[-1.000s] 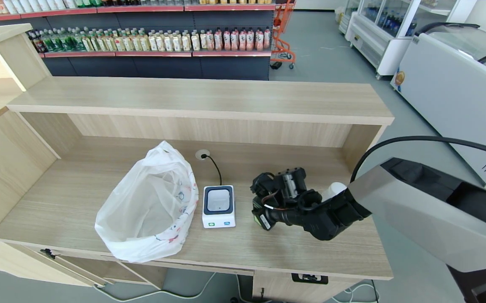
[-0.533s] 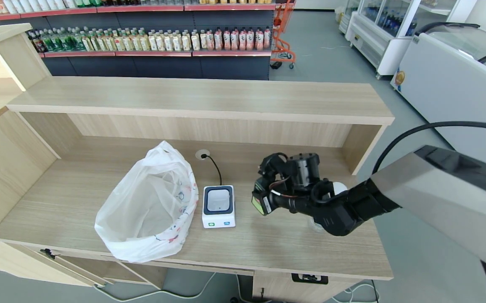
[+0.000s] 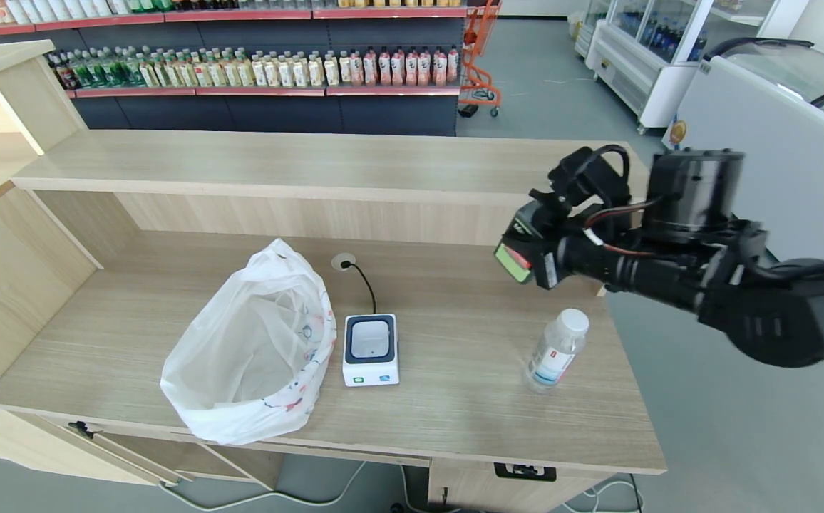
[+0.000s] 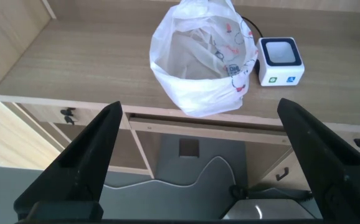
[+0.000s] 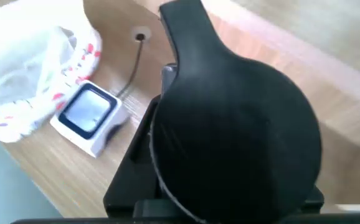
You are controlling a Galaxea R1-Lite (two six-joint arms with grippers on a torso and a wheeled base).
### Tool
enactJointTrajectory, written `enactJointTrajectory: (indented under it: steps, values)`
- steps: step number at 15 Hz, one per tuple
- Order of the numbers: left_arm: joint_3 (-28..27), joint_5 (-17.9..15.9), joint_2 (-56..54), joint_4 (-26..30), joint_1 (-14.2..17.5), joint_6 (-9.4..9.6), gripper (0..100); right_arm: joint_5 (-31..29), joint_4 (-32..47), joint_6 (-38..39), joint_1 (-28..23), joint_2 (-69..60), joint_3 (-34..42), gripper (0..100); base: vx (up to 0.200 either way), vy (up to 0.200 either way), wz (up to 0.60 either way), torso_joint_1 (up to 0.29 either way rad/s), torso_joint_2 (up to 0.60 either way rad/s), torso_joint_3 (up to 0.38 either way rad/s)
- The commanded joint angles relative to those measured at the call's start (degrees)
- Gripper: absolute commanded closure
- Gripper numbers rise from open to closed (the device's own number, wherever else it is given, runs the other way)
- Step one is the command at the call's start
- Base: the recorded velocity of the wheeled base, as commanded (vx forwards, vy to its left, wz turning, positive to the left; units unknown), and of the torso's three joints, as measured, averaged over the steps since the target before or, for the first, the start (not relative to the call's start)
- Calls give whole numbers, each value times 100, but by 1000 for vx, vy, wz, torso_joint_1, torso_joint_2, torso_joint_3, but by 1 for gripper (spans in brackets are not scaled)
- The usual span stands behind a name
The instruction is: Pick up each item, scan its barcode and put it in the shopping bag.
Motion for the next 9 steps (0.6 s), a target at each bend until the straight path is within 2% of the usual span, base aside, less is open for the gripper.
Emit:
enactJointTrajectory:
  steps: [1,2,3,4,6,9]
  values:
    - [0,0,6,-4,0,0,0,103,134,-1919,-441,-1888,1270,100,0,0,0,0,0,0]
    - [0,0,6,-4,0,0,0,384,178,-2710,-529,-2151,1314,100,0,0,0,0,0,0]
    - [0,0,6,-4,0,0,0,665,187,-3176,-555,-2266,1314,100,0,0,0,0,0,0]
    - [0,0,-2,-4,0,0,0,1483,292,-4397,-564,-2424,1332,100,0,0,0,0,0,0]
    - [0,0,6,-4,0,0,0,2142,257,-6885,-608,-2661,1261,100,0,0,0,0,0,0]
    - [0,0,6,-4,0,0,0,3381,257,-9750,-125,-2863,1270,100,0,0,0,0,0,0]
